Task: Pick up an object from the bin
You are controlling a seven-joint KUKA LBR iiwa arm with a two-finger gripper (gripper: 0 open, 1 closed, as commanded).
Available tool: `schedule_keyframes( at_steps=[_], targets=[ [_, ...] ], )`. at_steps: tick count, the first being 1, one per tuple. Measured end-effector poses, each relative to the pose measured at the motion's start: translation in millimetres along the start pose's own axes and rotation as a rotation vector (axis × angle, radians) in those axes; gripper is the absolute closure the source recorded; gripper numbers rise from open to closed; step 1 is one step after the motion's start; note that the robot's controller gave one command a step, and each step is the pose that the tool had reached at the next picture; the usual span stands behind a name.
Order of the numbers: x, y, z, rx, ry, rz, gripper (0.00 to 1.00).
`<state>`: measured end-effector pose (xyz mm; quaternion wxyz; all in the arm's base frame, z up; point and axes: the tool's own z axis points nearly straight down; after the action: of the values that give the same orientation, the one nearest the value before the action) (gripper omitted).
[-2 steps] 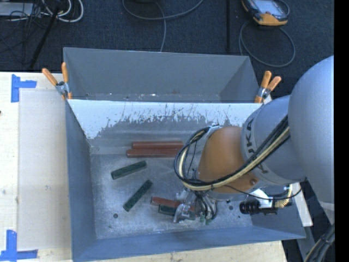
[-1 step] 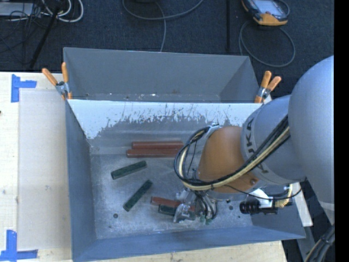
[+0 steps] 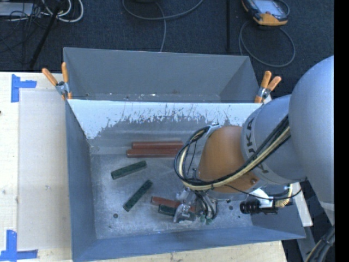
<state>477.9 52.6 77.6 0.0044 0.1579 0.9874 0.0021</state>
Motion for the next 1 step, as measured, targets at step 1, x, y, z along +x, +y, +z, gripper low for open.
schedule_keyframes(
  at_steps=[1],
  targets=[
    [1.9,-1.2,-4.8,0.005,0.01,0.0,1.0]
  ],
)
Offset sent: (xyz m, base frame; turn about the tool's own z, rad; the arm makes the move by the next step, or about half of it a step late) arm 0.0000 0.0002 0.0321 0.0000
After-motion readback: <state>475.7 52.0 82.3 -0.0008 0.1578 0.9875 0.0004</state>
